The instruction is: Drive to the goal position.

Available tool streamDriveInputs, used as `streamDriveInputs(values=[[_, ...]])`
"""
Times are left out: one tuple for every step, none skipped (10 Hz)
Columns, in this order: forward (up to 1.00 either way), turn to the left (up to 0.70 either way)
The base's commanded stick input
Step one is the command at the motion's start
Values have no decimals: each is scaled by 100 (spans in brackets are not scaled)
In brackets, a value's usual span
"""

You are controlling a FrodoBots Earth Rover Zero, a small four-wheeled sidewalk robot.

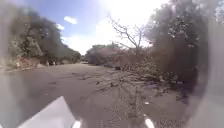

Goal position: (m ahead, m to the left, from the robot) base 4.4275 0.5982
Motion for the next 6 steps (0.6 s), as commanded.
streamDriveInputs(values=[[50, 15], [50, 28], [50, 40], [50, 49], [50, 43], [50, 37]])
